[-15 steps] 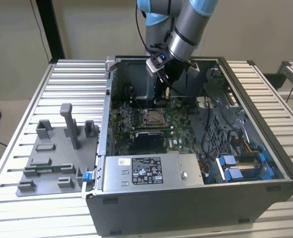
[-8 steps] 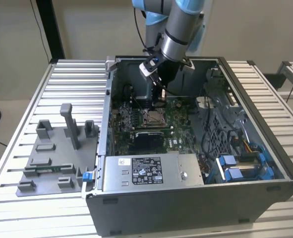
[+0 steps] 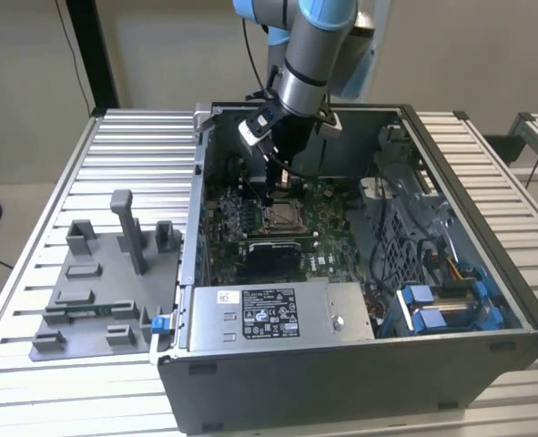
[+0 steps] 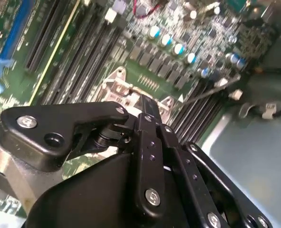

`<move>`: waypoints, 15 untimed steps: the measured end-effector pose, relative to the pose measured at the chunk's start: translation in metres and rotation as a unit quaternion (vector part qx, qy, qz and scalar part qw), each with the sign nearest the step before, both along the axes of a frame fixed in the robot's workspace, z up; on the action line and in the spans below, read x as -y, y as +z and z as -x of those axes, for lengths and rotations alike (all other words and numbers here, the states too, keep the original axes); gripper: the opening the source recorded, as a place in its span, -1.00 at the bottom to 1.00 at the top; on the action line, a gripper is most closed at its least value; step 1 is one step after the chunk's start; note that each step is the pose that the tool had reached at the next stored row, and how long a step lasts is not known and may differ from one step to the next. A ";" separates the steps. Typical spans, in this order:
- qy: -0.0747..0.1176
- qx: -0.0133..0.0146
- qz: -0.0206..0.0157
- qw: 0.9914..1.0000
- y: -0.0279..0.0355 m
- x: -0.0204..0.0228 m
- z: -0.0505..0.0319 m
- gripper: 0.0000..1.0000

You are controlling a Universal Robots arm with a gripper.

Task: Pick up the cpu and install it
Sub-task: 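Close the cpu cover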

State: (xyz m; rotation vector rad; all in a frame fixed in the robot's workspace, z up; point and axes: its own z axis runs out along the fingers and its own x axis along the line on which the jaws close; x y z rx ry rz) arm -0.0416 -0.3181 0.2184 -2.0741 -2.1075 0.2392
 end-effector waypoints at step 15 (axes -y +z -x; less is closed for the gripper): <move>0.000 0.001 0.000 1.000 -0.0142 0.0001 0.0013 -1.00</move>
